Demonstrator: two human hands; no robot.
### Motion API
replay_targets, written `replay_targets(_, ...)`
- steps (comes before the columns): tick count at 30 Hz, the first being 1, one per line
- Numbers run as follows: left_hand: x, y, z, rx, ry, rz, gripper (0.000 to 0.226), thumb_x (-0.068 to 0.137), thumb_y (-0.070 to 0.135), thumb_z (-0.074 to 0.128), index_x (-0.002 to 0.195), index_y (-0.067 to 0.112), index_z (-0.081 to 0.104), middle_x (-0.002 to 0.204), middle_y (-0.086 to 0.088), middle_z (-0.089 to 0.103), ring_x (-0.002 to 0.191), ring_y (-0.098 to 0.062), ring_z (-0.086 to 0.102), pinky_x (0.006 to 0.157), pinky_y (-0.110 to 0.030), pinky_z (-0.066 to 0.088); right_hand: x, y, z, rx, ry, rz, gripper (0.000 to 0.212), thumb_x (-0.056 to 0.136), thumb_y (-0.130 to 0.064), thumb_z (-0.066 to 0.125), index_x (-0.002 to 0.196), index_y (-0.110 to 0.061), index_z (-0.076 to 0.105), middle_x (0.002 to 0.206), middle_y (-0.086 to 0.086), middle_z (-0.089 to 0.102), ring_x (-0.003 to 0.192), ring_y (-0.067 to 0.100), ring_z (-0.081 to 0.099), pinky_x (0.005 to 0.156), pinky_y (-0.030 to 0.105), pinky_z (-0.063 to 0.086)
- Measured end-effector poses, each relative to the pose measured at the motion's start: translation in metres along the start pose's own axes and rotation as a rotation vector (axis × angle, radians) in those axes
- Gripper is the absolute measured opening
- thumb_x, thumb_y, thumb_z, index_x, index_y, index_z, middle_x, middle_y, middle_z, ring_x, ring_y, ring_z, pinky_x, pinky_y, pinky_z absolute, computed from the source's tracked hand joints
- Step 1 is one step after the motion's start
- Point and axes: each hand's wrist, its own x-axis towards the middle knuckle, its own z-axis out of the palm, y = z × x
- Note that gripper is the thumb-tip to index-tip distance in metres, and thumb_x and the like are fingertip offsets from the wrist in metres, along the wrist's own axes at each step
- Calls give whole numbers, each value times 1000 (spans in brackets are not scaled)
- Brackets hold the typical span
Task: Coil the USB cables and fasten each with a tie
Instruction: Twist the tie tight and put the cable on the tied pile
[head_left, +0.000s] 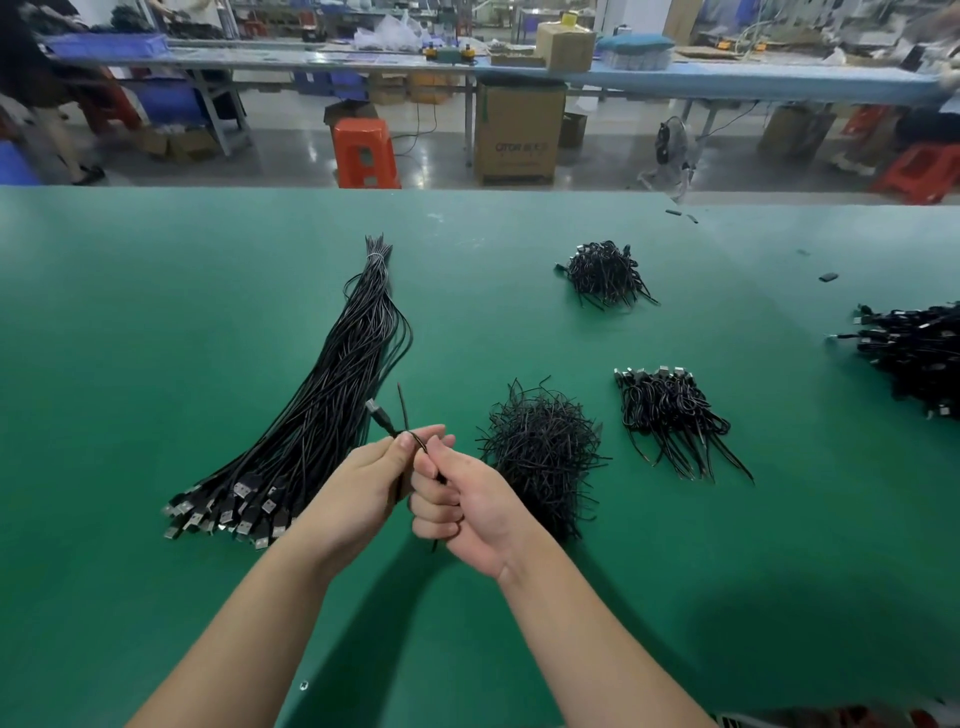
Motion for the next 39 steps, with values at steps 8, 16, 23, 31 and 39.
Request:
replay_targets(8,3,-4,12,-351,-11,18,49,104,33,33,131,-1,53,128,-17,66,125,-24,60,105,-37,44,-2,2,-5,-45,20,5,39,106,-42,42,74,-21,49,51,-7,23,42,6,17,40,18,20)
replay_targets(16,11,46,4,-733,170,112,39,108,28,33,95,9,65,70,3,60,41,-1,48,39,-15,40,-6,16,-14,-31,19,36,36,104,-37,49,72,-20,51,56,-5,19,45,9,16,43,20,20)
replay_targets(23,-7,54,-30,-88,-625,-24,45,102,22,38,106,-11,67,63,-10,68,30,-5,23,37,-17,21,-6,4,-16,30,-36,88,40,102,-34,46,65,-22,56,48,-10,27,42,8,17,42,20,18)
replay_targets(31,-12,49,-16,668,-493,-309,36,109,23,37,110,-1,64,95,-14,76,68,-27,73,53,-27,53,-3,-1,-20,-117,96,96,37,102,-32,48,68,-21,59,51,-10,30,42,5,20,39,18,19)
replay_targets(39,1,29,-10,843,1,-161,28,106,25,45,101,11,68,102,-2,74,89,-12,73,85,-38,59,-4,-8,-18,-174,71,25,35,106,-30,43,75,-18,53,55,-6,28,45,9,18,44,21,17)
